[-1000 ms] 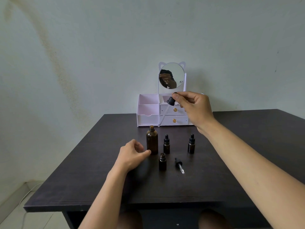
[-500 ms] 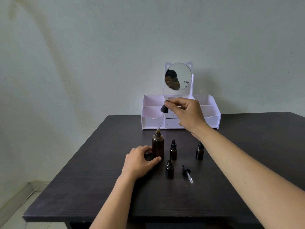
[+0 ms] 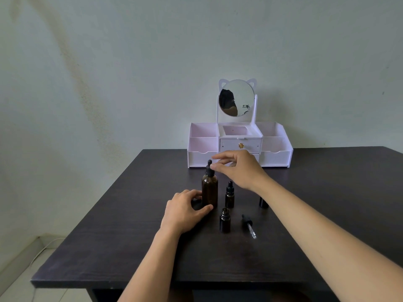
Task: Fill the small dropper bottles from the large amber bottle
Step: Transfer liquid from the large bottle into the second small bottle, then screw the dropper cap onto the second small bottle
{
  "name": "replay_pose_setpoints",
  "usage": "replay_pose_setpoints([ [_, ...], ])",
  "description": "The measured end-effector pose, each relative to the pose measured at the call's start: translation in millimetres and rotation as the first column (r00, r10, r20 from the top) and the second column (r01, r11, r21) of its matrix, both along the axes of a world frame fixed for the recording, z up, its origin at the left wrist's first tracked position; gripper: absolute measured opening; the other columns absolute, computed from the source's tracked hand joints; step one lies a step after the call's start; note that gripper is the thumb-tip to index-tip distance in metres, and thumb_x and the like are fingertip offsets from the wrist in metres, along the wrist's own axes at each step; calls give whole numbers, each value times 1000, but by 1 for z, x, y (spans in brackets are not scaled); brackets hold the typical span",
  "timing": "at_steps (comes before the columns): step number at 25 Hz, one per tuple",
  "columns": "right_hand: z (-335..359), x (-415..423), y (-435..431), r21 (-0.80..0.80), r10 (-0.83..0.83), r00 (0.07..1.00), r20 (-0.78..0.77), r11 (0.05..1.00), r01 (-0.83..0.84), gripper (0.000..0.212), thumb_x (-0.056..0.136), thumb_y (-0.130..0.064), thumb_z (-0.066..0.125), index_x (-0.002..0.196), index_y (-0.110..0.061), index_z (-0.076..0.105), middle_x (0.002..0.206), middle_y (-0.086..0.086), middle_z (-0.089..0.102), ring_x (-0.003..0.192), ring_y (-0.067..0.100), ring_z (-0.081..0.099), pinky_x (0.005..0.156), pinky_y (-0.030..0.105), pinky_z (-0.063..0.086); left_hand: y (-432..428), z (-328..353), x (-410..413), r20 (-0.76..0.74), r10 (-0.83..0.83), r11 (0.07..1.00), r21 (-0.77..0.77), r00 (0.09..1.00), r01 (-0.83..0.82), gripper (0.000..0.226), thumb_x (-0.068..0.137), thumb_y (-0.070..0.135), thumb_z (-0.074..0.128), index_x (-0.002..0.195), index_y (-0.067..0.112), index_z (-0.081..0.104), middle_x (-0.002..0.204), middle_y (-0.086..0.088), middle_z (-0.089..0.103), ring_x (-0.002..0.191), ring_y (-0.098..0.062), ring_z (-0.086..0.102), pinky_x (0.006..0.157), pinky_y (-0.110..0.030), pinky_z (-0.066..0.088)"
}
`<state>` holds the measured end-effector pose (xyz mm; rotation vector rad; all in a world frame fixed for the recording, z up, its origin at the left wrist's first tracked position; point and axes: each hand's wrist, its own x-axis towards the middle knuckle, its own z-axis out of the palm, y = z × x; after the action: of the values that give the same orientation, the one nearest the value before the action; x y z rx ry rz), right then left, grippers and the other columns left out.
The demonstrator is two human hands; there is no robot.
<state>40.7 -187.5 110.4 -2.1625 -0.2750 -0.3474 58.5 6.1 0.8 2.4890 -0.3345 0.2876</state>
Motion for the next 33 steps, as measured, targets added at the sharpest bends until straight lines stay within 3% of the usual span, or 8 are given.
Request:
replay_pose_setpoints([
  [4, 4, -30, -23, -365, -225, 972, -67, 912, 186, 19, 87, -49, 67, 93, -32, 72, 97, -13, 69, 97, 13, 65, 88, 36, 54, 0, 2, -4, -11, 9, 1000, -3, 1000, -9, 48, 75, 63, 72, 118, 42, 62, 114, 18, 65, 109, -4, 59, 95, -38, 49],
  [6, -5, -44, -37, -598, -352, 903, -247, 789, 144, 37, 76, -61, 69, 90, -27, 71, 100, -7, 69, 98, 20, 66, 90, 38, 54, -1, 4, -7, -56, 14, 998, -66, 998, -18, 46, 74, 55, 76, 112, 42, 54, 110, 22, 64, 107, -2, 59, 96, -37, 47],
  [8, -20, -56, -42, -640, -380, 827, -415, 768, 31, 56, 62, -71, 69, 90, -24, 72, 97, -4, 73, 97, 20, 67, 91, 39, 54, -1, 3, -10, -91, 23, 982, -186, 996, -39, 44, 72, 41, 78, 104, 37, 48, 102, 21, 65, 102, -2, 61, 96, -39, 47],
  [12, -45, -65, -43, -486, -335, 821, -462, 870, 83, 47, 51, -69, 77, 74, -27, 76, 93, -4, 74, 94, 19, 68, 90, 40, 56, 1, 5, -18, -151, 20, 920, -385, 988, -78, 28, 74, 20, 70, 94, 27, 52, 92, 10, 68, 89, -8, 65, 95, -43, 50],
  [16, -36, -71, -48, -365, -280, 879, -386, 922, 133, 24, 68, -42, 78, 73, -19, 78, 74, -8, 73, 84, 17, 68, 77, 33, 57, 0, 4, -27, -220, -135, 923, -383, 966, 41, 30, 57, 41, 70, 86, 32, 67, 84, 12, 74, 84, -9, 68, 98, -43, 50],
  [20, -13, -67, -47, -10, -218, 941, -260, 975, 223, 21, 70, -29, 83, 81, -19, 69, 78, -3, 70, 72, 14, 60, 64, 26, 45, -8, 12, -41, -289, -316, 925, -306, 904, 225, 54, 57, 58, 81, 107, 43, 70, 95, 20, 71, 95, -3, 65, 99, -35, 50],
  [25, 2, -68, -43, 280, -23, 972, -234, 956, 90, 25, 79, -12, 82, 88, -13, 59, 90, 10, 77, 66, 19, 69, 64, 28, 51, -21, 5, -48, -195, -214, 970, -161, 957, 184, 55, 55, 76, 73, 104, 53, 71, 94, 19, 73, 98, 0, 65, 101, -35, 49],
  [33, 2, -74, -29, 128, 76, 987, -138, 990, -58, 21, 83, -17, 81, 101, -18, 69, 87, -4, 78, 72, 5, 71, 66, 17, 48, -23, 0, -49, -161, -150, 985, -105, 975, 134, 65, 54, 82, 67, 110, 49, 70, 101, 17, 74, 101, -1, 65, 100, -34, 50],
])
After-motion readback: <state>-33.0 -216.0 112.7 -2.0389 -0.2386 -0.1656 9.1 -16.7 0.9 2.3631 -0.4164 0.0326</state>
